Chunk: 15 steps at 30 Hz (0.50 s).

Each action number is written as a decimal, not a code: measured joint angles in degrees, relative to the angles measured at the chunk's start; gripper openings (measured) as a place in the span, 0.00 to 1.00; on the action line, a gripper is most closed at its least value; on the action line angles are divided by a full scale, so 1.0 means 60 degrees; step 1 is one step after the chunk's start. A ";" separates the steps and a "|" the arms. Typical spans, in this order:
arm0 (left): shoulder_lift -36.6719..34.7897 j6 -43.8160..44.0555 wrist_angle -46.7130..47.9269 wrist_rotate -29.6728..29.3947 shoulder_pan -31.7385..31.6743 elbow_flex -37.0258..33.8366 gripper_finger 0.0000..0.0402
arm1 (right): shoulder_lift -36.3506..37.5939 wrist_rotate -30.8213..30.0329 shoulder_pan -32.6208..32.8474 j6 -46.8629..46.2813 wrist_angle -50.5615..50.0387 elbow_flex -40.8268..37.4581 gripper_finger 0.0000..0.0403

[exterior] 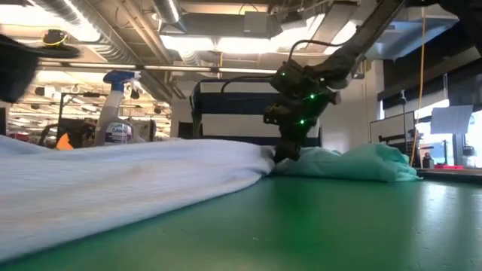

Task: Fold laundry
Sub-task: Fold the white polo shirt

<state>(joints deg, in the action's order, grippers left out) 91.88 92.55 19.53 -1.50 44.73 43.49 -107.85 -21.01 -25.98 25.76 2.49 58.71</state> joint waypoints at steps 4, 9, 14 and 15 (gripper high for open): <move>0.0040 -0.0659 -0.0636 -0.0151 -0.0641 -0.0017 0.27 | 0.0158 -0.0057 -0.0321 -0.0766 -0.2267 0.0927 0.31; 0.0036 -0.1973 -0.0914 0.0146 -0.1482 0.0229 0.27 | 0.0963 0.2199 -0.0092 -0.2825 -0.5302 0.1907 0.31; 0.0021 -0.3831 -0.0462 0.1203 -0.2423 0.0833 0.27 | 0.1754 0.4105 0.0875 -0.4242 -0.6278 0.1953 0.31; 0.0018 -0.4174 -0.0203 0.1444 -0.2581 0.0983 0.27 | 0.1848 0.4273 0.1173 -0.4339 -0.6283 0.1953 0.31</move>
<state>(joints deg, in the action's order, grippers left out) 91.98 67.50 18.32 7.17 29.24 49.38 -96.77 4.63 -18.94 -0.28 -35.21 70.43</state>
